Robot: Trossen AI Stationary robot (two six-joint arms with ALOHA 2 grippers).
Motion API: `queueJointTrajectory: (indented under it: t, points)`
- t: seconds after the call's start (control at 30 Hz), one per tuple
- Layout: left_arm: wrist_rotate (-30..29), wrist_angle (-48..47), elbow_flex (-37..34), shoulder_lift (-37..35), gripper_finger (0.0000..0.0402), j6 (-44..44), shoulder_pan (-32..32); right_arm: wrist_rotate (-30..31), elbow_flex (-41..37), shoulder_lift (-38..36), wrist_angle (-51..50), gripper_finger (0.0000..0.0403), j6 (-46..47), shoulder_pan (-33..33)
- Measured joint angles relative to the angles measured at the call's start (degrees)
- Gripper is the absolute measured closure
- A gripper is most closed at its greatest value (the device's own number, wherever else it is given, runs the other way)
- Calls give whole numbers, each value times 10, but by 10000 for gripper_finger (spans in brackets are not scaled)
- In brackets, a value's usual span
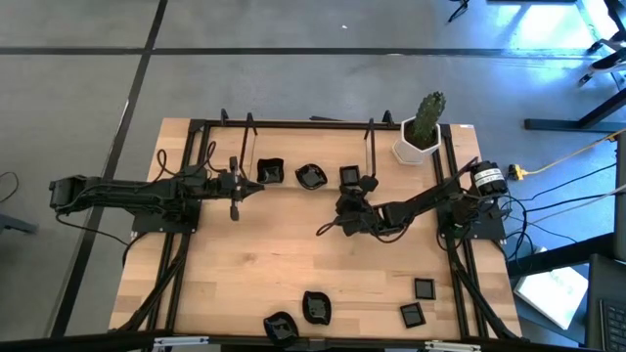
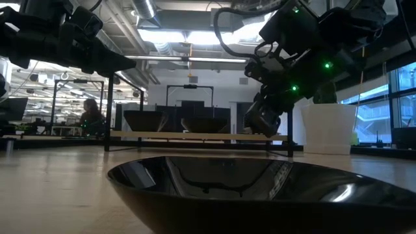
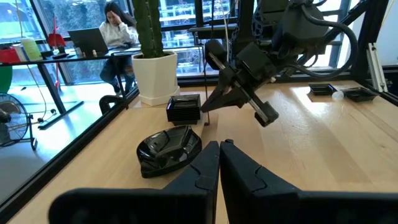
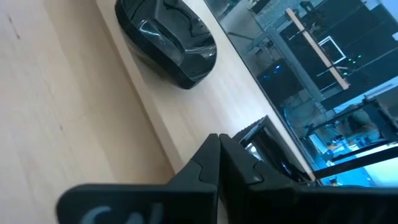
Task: Pick & Place Mini shaped plates
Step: Adjust the black square plate on the shelf
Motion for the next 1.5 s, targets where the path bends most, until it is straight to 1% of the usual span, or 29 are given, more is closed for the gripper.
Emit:
queueJointTrajectory:
  t: [0.13, 0.3, 0.47, 0.77, 0.97, 1.5]
  points:
    - [0, 0, 0, 0, 395, 0, 0, 4, 0, 0, 2, 398, -1, 6]
    - [0, 0, 0, 0, 392, 0, 0, 5, 0, 0, 8, 398, -3, 36]
    - [0, 0, 0, 0, 392, 0, 0, 39, 0, 0, -15, 398, 0, 54]
    - [0, -1, 0, 0, 392, -1, 0, 24, 0, 0, -26, 398, 17, 20]
    - [0, -3, 0, 0, 393, -1, 0, 20, 0, 0, -59, 398, 48, 3]
    - [0, -3, 0, 0, 394, -1, 0, 18, 0, 0, -48, 398, 32, -6]
